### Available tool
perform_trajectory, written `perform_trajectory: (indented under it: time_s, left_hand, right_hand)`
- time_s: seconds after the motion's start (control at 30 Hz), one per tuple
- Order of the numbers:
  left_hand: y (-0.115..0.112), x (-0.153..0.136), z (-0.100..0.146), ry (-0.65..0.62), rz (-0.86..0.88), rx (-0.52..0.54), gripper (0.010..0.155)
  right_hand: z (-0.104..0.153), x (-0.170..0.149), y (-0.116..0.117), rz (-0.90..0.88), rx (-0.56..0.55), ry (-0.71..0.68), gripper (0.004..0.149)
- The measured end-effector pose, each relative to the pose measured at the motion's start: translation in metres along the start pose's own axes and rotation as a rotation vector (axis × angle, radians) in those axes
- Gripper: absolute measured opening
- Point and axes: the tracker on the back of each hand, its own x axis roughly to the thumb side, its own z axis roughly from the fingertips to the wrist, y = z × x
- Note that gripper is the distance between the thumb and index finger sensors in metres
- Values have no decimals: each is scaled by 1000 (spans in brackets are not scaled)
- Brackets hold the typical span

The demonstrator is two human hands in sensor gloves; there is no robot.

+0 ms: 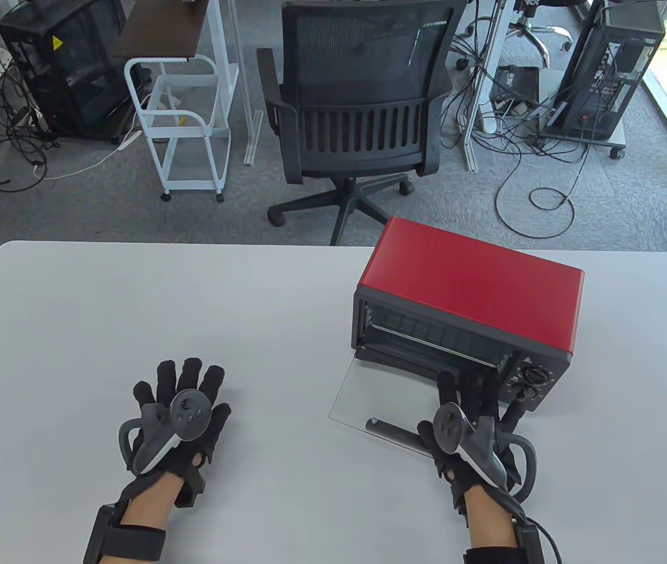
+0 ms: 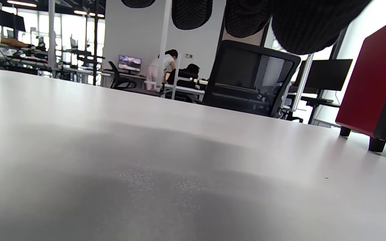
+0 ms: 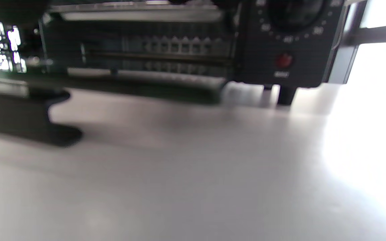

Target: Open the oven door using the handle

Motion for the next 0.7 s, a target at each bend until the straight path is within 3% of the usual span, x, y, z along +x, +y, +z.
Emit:
perform_trajectory:
  time_s: [0.7]
  left_hand:
    - [-3, 8, 1, -27, -57, -12, 69]
  right_hand:
    - [0, -1, 1, -31, 21, -1, 88]
